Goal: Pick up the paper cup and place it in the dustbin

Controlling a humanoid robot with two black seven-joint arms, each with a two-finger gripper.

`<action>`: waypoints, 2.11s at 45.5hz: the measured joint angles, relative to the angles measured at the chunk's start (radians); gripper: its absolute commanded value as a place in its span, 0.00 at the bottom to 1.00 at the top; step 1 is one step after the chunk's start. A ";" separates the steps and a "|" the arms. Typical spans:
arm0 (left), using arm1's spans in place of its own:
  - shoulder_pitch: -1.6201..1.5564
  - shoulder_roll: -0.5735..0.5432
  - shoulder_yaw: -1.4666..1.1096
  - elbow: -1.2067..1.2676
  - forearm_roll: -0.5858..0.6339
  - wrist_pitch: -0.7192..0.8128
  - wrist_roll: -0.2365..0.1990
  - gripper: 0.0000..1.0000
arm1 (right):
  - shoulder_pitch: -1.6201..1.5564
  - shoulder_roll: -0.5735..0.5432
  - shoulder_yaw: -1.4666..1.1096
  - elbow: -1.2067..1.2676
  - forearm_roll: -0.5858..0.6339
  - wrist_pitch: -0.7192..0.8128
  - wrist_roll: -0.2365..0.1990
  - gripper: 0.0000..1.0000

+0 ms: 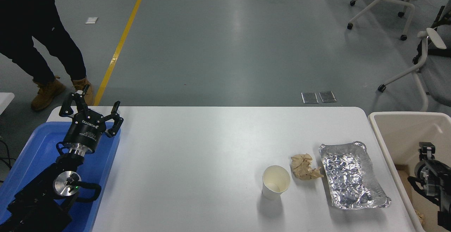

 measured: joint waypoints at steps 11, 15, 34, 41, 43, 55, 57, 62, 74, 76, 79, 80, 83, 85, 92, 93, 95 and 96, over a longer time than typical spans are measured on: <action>0.000 0.000 0.000 0.000 0.000 0.000 0.000 0.98 | 0.006 -0.003 -0.004 0.001 0.000 0.000 0.000 1.00; 0.000 0.000 0.000 0.000 0.000 0.000 0.000 0.98 | 0.007 -0.005 -0.005 0.002 0.000 0.000 0.000 1.00; 0.000 0.000 0.000 0.000 0.000 0.000 0.000 0.98 | 0.017 -0.009 -0.005 0.013 0.000 0.002 0.000 1.00; 0.000 0.000 0.000 0.000 0.000 0.000 0.000 0.98 | 0.044 -0.020 -0.018 0.016 -0.007 0.004 0.000 1.00; 0.000 0.000 0.000 0.000 0.000 0.000 0.000 0.98 | 0.061 -0.026 -0.031 0.017 -0.009 0.005 -0.001 1.00; 0.000 0.000 0.000 0.000 0.000 0.000 0.000 0.98 | 0.222 -0.067 -0.226 0.061 -0.015 0.012 -0.002 1.00; 0.000 0.000 0.000 0.000 0.000 0.000 0.000 0.98 | 0.262 -0.076 -0.280 0.089 -0.015 0.014 -0.003 1.00; 0.000 0.000 0.000 0.000 0.000 0.000 0.000 0.98 | 0.352 -0.088 -0.396 0.147 -0.017 0.015 -0.003 1.00; 0.000 0.000 0.000 0.000 0.000 0.000 0.001 0.98 | 0.579 -0.072 -0.697 0.325 -0.017 0.019 -0.004 1.00; 0.000 0.000 0.000 0.000 0.000 0.000 0.001 0.98 | 0.611 -0.070 -0.728 0.363 -0.017 0.019 -0.004 1.00; 0.000 0.000 0.000 0.000 0.000 0.000 0.001 0.98 | 0.666 -0.069 -0.768 0.432 -0.017 0.020 -0.004 1.00; 0.000 0.000 0.000 0.000 0.000 0.000 0.001 0.98 | 0.691 -0.069 -0.782 0.464 -0.016 0.020 -0.004 1.00; 0.000 0.000 0.000 0.000 0.000 0.000 0.001 0.98 | 0.748 -0.072 -0.810 0.541 -0.015 0.022 -0.004 1.00; 0.000 0.000 0.000 0.000 0.000 0.000 0.001 0.98 | 0.782 -0.075 -0.826 0.588 -0.015 0.025 -0.004 1.00; 0.000 0.000 0.000 0.000 0.000 0.000 0.001 0.98 | 0.934 -0.078 -0.910 0.779 -0.015 0.056 -0.003 1.00; 0.000 0.000 0.000 0.000 0.000 0.000 0.001 0.98 | 0.955 -0.076 -0.922 0.805 -0.015 0.063 -0.003 1.00; 0.000 0.000 0.000 0.000 0.000 0.000 0.001 0.98 | 0.993 -0.070 -0.940 0.847 -0.015 0.077 -0.003 1.00; 0.000 0.000 0.000 0.000 0.000 0.000 0.001 0.98 | 1.021 -0.067 -0.954 0.878 -0.014 0.091 -0.002 1.00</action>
